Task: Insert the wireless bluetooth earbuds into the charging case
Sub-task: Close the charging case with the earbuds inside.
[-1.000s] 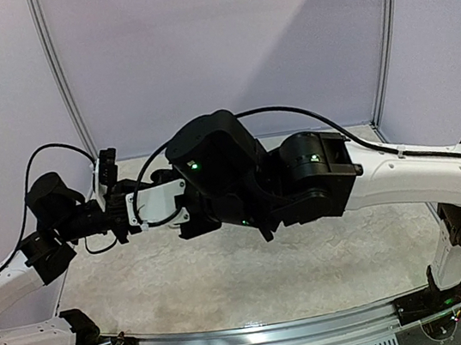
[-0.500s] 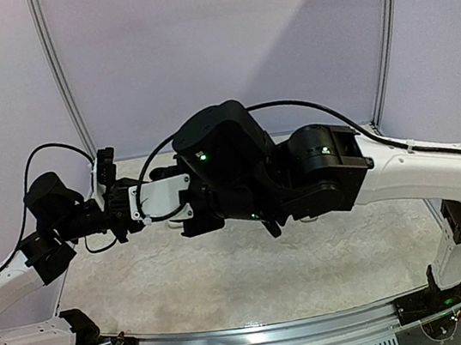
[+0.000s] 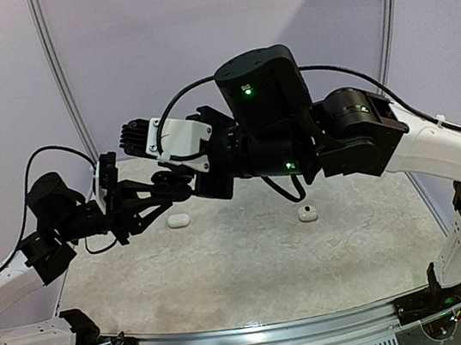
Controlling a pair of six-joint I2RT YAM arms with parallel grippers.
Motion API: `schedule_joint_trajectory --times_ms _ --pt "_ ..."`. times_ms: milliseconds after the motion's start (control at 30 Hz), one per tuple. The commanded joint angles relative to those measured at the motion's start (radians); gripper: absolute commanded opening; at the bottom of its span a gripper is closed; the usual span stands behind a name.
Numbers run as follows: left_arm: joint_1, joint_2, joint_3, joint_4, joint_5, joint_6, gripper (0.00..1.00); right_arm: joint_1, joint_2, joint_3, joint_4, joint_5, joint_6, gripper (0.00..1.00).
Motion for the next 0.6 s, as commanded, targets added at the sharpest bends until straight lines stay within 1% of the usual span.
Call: schedule_joint_trajectory --times_ms 0,167,567 --pt "-0.016 -0.007 0.015 -0.014 0.013 0.020 0.00 -0.015 0.049 0.041 -0.025 -0.058 0.039 0.10" --pt "-0.017 -0.007 0.015 -0.016 0.012 0.023 0.00 -0.030 0.079 0.062 -0.045 -0.097 0.046 0.10" --pt "-0.019 -0.008 0.015 -0.014 0.010 0.026 0.00 -0.062 0.109 0.057 -0.073 -0.135 0.106 0.09"
